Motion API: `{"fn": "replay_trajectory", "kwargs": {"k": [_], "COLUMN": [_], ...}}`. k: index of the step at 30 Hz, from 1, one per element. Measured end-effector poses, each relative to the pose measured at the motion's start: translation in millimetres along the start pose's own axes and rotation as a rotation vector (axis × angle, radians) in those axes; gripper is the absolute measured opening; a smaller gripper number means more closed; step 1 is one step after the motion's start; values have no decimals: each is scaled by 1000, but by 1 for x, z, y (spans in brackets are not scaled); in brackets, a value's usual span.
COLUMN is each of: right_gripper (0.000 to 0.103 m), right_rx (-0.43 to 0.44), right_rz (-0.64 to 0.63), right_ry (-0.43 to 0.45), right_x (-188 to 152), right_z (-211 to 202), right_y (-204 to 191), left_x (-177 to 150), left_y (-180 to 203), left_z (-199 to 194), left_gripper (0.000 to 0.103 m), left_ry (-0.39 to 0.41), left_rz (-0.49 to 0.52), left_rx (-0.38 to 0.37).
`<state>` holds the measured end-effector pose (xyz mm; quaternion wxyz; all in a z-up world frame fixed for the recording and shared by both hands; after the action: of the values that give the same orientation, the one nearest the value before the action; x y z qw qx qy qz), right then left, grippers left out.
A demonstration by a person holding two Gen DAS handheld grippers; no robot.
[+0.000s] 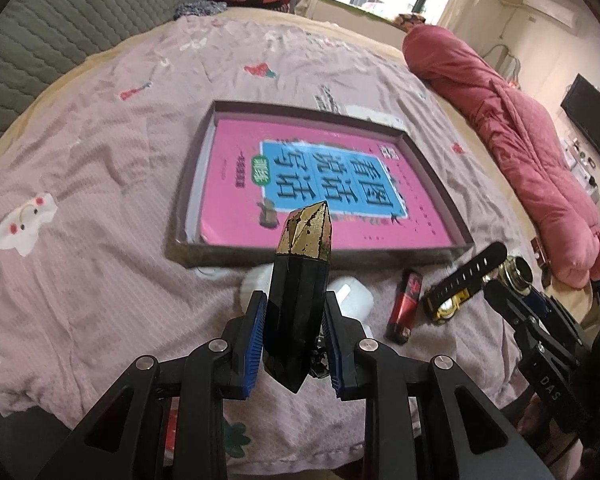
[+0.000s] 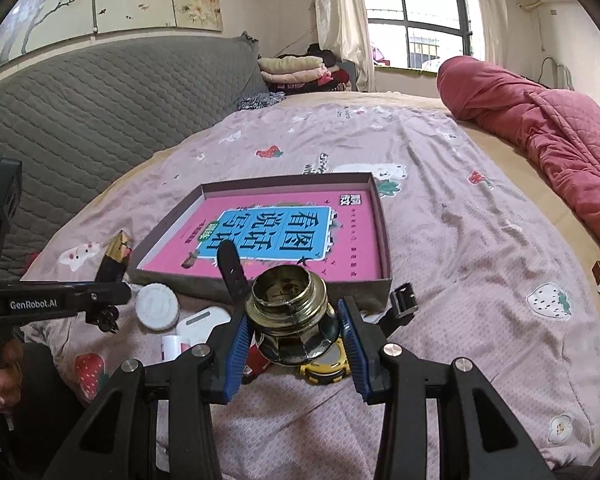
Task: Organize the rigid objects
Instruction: 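Lift the lipstick tube with the left tool while the right tool grasps and lifts the silver jar, then carry the lipstick tube and silver jar over the grey tray with both tools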
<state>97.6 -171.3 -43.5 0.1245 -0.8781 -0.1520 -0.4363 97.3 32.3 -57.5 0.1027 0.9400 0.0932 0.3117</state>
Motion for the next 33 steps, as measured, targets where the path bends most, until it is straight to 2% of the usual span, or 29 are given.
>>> {"fn": "replay_trajectory", "kwargs": {"k": [8,12,18,24,28,33], "right_gripper": [43,43,43,43,43,43], "right_rx": [-16,-13,-8,-6,-2,16], "right_rz": [9,16,16,28,33,47], "right_ry": [35,32,22,3,-2,7], "right_x": [8,8,5,3,2,5], "right_z": [-3,-1,1,6,9,8], "right_y": [8,10,8,11,11,9], "left_x": [21,25,23,15,17,22], "left_y": [-17,-24,-21,-11,-13,-16], "left_z": [-19,-16,-7,4,10,12], "left_gripper": [28,28,28,28,28,28], "left_ry": [96,87,82,45,22,15], "left_rz": [-38,-84,-73,-67,-110,-136], "left_rx": [-3,-40,-46,-96,-142,-164]}}
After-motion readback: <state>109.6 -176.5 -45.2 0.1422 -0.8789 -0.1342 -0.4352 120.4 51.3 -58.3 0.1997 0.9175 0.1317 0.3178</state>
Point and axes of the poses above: each gripper's, at about its wrist camera, not at the fingertips, and z roughly the way its jaws point, y to its right, x to its top, the point moved 7 cm from there along z, roughly the way its jaws point, and after that the axes turned 2 degrees about y, right-handed, at the moved point
